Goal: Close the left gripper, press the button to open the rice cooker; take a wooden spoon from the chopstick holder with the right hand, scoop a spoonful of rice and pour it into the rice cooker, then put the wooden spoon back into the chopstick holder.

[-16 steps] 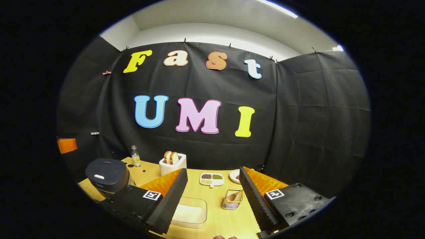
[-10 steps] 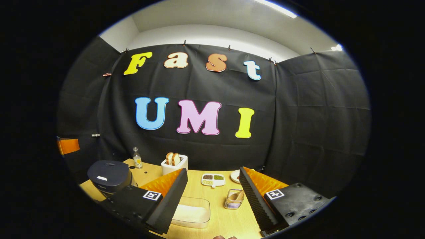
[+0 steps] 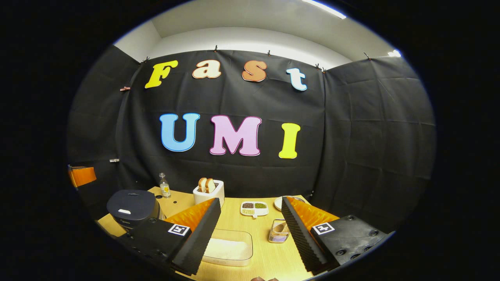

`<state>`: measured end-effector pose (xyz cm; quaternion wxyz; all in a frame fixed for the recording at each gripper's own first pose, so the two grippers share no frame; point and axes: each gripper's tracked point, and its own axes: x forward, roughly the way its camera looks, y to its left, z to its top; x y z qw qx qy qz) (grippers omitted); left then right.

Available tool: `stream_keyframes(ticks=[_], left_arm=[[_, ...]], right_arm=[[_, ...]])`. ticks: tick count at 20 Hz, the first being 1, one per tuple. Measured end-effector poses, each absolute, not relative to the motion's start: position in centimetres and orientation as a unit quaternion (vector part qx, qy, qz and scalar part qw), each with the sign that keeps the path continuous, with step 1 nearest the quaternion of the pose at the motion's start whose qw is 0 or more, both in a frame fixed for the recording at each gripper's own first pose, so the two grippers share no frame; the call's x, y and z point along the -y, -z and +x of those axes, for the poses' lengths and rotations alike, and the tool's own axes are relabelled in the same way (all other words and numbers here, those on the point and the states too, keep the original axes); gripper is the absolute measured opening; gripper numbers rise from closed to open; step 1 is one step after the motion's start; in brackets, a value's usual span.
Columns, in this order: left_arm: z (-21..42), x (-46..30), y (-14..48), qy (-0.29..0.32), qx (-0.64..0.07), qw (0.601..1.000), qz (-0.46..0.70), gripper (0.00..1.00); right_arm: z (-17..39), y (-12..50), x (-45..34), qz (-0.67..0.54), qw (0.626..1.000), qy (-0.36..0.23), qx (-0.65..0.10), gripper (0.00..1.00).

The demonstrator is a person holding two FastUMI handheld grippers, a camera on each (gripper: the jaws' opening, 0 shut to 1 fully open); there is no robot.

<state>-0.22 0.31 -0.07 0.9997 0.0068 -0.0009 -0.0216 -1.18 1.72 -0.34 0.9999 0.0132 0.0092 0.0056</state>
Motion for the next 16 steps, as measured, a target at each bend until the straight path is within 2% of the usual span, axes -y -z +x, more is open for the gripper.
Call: stream_keyframes(ticks=[16], left_arm=[[-0.4,-1.2,-0.1,0.018,-0.009,1.000,0.016,0.95]], right_arm=[[-1.9,0.2,-2.3,0.015,1.000,-0.005,-0.018,0.98]])
